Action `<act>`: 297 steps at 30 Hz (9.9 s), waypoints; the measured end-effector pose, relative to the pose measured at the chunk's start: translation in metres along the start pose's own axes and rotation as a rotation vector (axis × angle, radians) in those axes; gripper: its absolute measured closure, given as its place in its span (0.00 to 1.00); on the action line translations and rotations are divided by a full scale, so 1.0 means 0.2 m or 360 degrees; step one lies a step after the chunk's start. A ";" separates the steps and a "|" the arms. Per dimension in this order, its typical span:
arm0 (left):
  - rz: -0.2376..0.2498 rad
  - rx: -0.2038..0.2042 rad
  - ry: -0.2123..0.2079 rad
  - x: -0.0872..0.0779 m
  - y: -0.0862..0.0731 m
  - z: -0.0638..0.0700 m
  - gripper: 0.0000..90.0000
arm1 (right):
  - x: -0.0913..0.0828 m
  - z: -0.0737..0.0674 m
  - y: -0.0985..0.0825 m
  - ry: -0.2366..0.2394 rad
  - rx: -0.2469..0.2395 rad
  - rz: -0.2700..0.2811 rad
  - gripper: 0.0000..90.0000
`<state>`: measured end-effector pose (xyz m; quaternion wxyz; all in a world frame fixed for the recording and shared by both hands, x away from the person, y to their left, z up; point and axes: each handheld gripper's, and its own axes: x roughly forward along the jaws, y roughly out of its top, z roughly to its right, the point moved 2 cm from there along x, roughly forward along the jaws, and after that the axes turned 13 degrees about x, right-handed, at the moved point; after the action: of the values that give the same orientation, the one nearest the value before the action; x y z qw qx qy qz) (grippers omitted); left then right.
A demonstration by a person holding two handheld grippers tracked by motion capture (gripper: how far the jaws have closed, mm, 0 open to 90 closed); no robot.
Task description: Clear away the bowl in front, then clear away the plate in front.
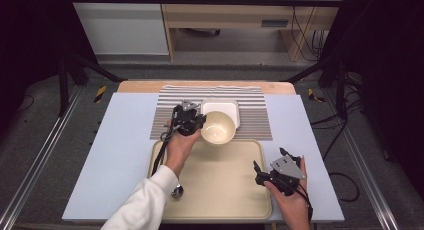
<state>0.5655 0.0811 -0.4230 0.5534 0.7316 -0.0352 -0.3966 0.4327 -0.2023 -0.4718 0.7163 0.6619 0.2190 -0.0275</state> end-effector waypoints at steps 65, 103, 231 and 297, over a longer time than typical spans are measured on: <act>-0.0029 0.0028 -0.0303 -0.47 -0.49 0.16 0.95 | 0.01 0.00 -0.01 -0.0020 -0.0005 -0.0026 0.07; 0.0038 0.0235 -0.0078 -0.29 -0.03 0.00 0.32 | 0.01 0.00 -0.01 -0.0018 -0.0015 -0.0025 0.07; -0.0328 -0.0067 0.0206 0.50 -0.07 -0.21 0.85 | 0.01 0.01 -0.02 -0.0015 -0.0016 -0.0040 0.07; 0.0165 -0.0018 0.0127 0.01 0.27 -0.12 0.99 | 0.01 -0.09 0.19 -0.0014 0.0209 0.0194 0.21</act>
<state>0.6028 0.0775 -0.3770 0.5783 0.7409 -0.0486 -0.3381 0.4418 -0.1789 -0.4365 0.6727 0.7194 0.1729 -0.0012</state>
